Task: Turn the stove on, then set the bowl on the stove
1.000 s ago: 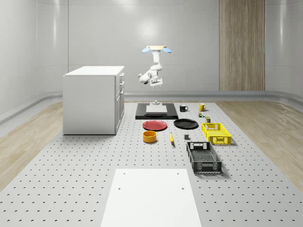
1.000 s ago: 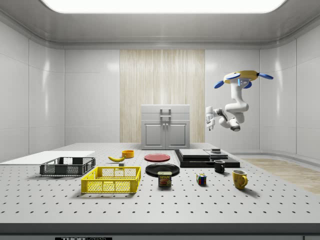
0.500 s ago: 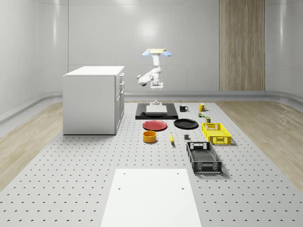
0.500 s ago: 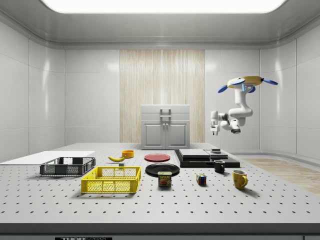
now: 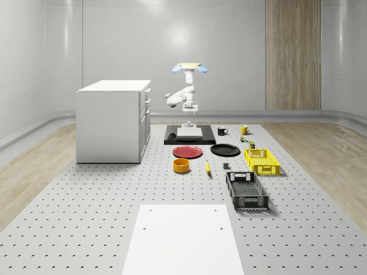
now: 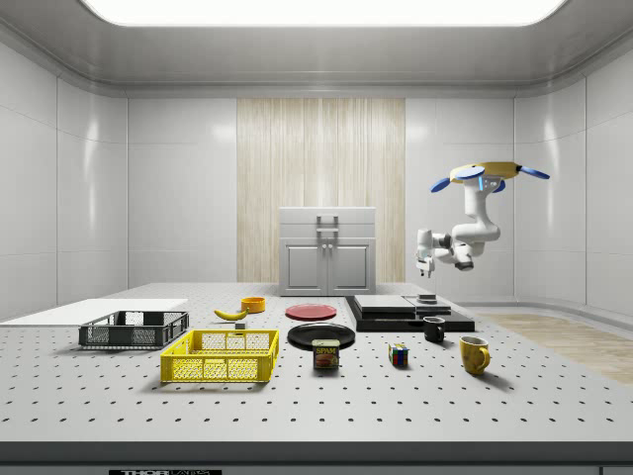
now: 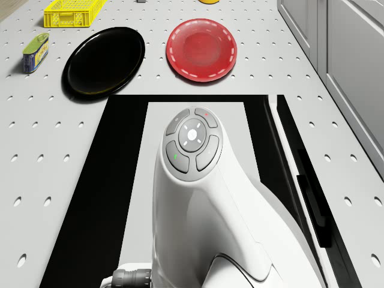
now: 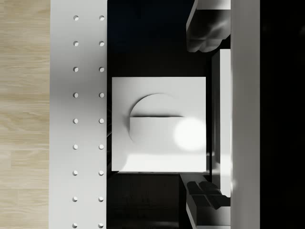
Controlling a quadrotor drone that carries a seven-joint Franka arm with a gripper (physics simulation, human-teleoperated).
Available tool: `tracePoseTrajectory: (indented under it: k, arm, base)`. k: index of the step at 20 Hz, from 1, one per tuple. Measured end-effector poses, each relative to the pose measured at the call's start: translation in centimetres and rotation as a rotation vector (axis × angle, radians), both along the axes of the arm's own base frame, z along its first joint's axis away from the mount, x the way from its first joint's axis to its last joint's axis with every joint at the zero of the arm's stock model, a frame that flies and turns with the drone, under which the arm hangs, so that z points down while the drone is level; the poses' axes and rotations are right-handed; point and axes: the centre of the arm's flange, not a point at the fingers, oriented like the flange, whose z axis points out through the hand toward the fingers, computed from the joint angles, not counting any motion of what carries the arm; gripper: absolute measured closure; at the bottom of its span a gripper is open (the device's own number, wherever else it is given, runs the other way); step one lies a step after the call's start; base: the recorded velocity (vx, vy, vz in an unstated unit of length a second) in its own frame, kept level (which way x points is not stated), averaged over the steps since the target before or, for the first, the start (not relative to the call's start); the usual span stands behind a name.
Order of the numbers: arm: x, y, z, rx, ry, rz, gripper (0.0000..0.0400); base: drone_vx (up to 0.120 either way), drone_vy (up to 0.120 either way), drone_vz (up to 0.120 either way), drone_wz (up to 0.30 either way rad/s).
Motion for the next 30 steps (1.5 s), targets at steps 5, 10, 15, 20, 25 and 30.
tracePoseTrajectory:
  k: [5,10,15,20,25,30]
  arm:
    - [0.0,0.0,0.0,-0.003,0.000,0.000,0.0000]
    - [0.0,0.0,0.4,-0.004,0.000,0.000,0.0000]
    - [0.0,0.0,2.2,-0.004,0.000,0.000,0.0000]
    - [0.2,0.0,3.7,-0.004,0.000,0.000,0.0000]
    - [0.9,0.0,4.3,-0.004,0.000,0.001,0.0000]
    - [1.1,0.0,5.0,-0.004,0.000,0.001,0.0000]
  base:
    - [0.000,0.000,-0.120,0.000]
    - [0.000,0.000,-0.064,0.000]
    - [0.000,0.000,0.000,0.000]
    - [0.000,0.000,0.000,0.000]
    - [0.000,0.000,0.000,0.000]
    - [0.000,0.000,0.000,0.000]
